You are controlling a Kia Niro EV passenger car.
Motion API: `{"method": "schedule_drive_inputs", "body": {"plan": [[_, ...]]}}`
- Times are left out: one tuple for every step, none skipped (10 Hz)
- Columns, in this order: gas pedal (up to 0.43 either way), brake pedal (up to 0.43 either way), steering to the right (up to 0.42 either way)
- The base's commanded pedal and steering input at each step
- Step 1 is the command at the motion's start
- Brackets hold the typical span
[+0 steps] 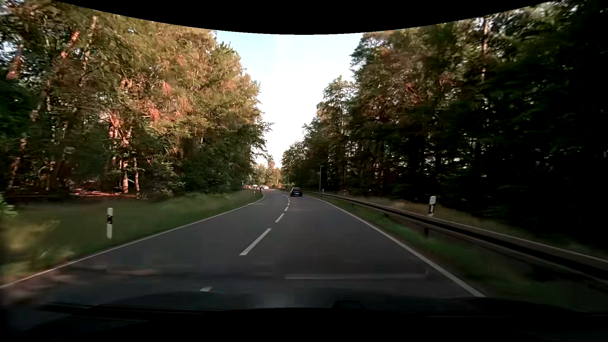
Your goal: Follow the waypoints while adhering to traffic rules and regulations
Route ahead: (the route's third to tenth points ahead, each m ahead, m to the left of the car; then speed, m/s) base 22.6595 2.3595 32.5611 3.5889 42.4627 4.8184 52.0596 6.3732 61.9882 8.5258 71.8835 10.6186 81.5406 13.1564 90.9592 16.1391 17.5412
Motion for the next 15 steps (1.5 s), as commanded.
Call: {"method": "schedule_drive_inputs", "body": {"plan": [[0.087,0.000,-0.016],[0.087,0.000,-0.017],[0.087,0.000,-0.017],[0.087,0.000,-0.017],[0.087,0.000,-0.018],[0.087,0.000,-0.018],[0.087,0.000,-0.019],[0.087,0.000,-0.019],[0.087,0.000,-0.019],[0.087,0.000,-0.019],[0.087,0.000,-0.020],[0.087,0.000,-0.020],[0.087,0.000,-0.020],[0.087,0.000,-0.020],[0.087,0.000,-0.020]]}}
